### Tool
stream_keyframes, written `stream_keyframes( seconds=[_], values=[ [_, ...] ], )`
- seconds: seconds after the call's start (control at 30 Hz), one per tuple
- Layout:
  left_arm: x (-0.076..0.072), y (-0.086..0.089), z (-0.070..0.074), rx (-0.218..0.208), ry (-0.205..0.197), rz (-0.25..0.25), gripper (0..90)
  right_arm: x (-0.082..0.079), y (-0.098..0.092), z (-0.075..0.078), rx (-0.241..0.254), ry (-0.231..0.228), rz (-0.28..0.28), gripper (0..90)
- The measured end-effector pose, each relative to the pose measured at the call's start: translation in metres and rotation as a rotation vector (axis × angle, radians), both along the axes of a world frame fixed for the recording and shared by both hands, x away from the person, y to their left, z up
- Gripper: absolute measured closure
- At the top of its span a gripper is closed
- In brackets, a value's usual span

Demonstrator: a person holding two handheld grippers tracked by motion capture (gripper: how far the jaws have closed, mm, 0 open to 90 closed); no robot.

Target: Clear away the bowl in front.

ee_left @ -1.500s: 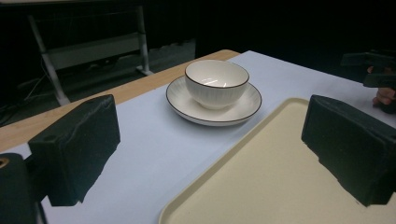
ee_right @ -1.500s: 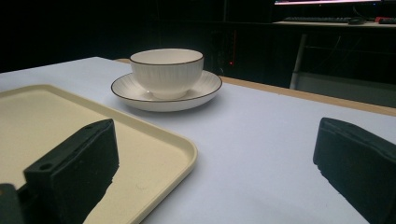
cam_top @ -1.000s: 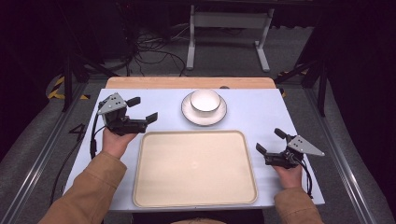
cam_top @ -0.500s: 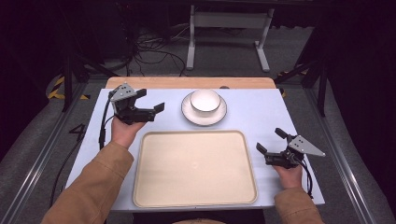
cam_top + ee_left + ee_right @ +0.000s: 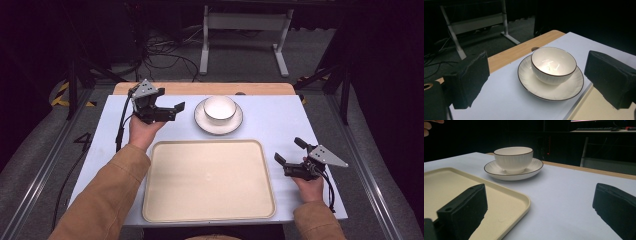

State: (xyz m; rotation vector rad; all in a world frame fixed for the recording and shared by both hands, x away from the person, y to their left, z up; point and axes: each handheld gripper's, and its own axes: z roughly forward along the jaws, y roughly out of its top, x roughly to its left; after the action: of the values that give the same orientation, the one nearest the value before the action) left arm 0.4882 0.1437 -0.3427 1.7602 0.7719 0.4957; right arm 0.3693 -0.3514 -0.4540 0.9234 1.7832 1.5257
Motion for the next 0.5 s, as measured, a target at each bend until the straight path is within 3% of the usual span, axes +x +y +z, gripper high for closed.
stream_keyframes(
  seconds=[0.4, 0.5],
  values=[
    [0.020, -0.015, 0.005, 0.011, 0.000, 0.011, 6.3, 0.000, -0.001, 0.000, 0.023, 0.013, -0.004, 0.2],
    [0.024, -0.021, 0.006, 0.039, 0.011, 0.009, 6.2, 0.000, -0.001, 0.000, 0.033, 0.013, -0.006, 0.2]
  ],
)
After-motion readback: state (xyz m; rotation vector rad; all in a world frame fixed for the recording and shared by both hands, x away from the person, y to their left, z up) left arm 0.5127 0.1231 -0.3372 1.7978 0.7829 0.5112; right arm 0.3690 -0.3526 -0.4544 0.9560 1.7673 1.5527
